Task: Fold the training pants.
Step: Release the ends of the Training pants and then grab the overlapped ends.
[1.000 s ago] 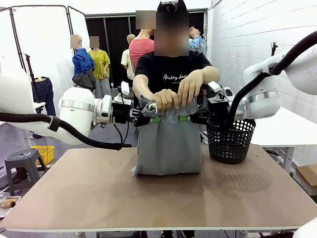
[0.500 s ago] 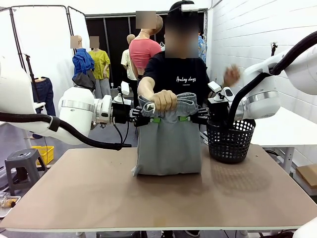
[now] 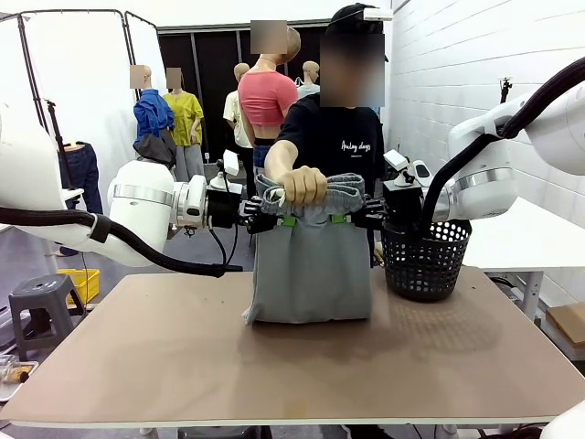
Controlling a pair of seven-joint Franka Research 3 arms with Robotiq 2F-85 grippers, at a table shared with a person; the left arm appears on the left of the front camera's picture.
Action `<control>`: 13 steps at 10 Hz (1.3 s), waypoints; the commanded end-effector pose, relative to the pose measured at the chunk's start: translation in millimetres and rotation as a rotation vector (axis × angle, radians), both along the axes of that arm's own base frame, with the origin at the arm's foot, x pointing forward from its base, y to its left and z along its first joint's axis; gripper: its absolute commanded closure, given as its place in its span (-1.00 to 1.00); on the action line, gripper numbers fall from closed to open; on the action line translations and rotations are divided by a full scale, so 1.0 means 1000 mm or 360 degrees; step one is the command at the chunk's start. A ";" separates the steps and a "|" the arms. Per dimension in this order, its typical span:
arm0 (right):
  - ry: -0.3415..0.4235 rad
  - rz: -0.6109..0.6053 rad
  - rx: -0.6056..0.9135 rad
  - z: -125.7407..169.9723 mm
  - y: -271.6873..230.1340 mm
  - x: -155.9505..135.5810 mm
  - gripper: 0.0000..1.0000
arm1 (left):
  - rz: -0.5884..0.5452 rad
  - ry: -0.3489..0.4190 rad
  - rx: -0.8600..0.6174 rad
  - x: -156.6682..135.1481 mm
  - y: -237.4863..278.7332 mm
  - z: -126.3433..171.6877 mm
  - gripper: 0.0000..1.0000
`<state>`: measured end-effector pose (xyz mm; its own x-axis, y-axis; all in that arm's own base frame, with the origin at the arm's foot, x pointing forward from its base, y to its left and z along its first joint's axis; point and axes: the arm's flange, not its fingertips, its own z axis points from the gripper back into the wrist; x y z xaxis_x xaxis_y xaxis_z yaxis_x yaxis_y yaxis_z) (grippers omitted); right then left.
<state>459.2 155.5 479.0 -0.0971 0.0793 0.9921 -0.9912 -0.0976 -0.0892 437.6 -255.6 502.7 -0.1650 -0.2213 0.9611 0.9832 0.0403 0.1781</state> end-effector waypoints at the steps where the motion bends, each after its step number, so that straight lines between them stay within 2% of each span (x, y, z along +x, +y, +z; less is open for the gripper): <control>1: -0.0016 0.0019 0.0019 0.001 0.001 -0.002 1.00 | 0.0026 -0.0029 -0.0028 -0.003 0.000 0.000 1.00; 8: -0.0016 0.0019 0.0019 0.001 0.001 -0.002 1.00 | 0.0026 -0.0029 -0.0028 -0.003 0.000 0.000 1.00; 9: 0.0000 0.0000 0.0000 0.000 0.000 0.000 1.00 | 0.0001 0.0000 0.0000 0.000 0.000 0.000 1.00; 13: 0.0042 0.0026 -0.0003 0.000 -0.001 0.003 -0.56 | 0.0014 0.0002 -0.0051 -0.003 0.002 -0.002 -0.55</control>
